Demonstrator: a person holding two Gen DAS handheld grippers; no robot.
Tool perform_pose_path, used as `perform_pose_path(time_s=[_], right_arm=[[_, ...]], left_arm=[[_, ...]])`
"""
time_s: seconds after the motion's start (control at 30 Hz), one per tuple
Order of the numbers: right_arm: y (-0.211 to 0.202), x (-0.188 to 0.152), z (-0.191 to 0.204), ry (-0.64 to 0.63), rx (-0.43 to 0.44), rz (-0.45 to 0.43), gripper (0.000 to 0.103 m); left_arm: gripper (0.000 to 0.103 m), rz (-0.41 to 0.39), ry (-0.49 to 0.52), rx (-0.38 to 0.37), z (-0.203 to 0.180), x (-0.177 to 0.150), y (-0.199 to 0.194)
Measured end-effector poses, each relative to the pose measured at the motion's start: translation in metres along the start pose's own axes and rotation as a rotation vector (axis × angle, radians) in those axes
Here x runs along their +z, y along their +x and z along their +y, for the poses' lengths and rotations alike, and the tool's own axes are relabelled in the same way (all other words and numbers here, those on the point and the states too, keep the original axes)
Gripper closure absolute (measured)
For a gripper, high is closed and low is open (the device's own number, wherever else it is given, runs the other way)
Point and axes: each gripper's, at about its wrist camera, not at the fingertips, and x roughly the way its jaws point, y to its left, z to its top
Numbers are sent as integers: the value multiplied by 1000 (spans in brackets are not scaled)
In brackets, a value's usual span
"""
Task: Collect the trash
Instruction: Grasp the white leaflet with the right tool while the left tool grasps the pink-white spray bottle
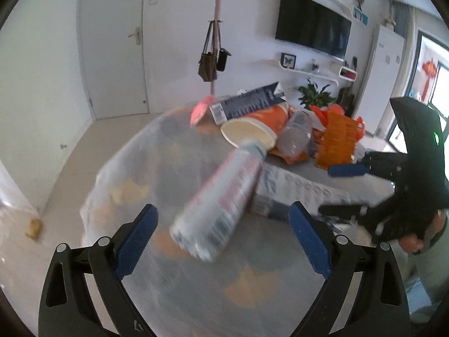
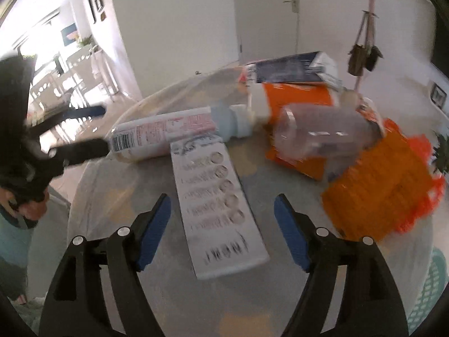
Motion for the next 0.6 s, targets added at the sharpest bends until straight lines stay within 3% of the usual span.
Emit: perform_pose_path(time_s=[0.07, 0.2, 0.27, 0.3, 0.4, 0.6], right_arm=[[15, 5, 3, -20, -33, 10, 31], [36, -2, -7, 25, -3, 35, 31], [31, -8, -7, 21, -4, 29, 33], [28, -11, -7, 16, 0, 29, 41], [27, -17, -6, -5, -36, 30, 50], [-13, -60, -6, 52, -115, 61, 51]], left_arm=[[12, 11, 9, -17, 3, 9, 8], [12, 70, 19, -63, 9, 23, 35], [12, 97, 31, -59, 6, 24, 48], [12, 119, 40, -49, 5, 25, 57], [13, 155, 59, -35, 0, 24, 72], [23, 232, 87, 8, -10, 17, 92]])
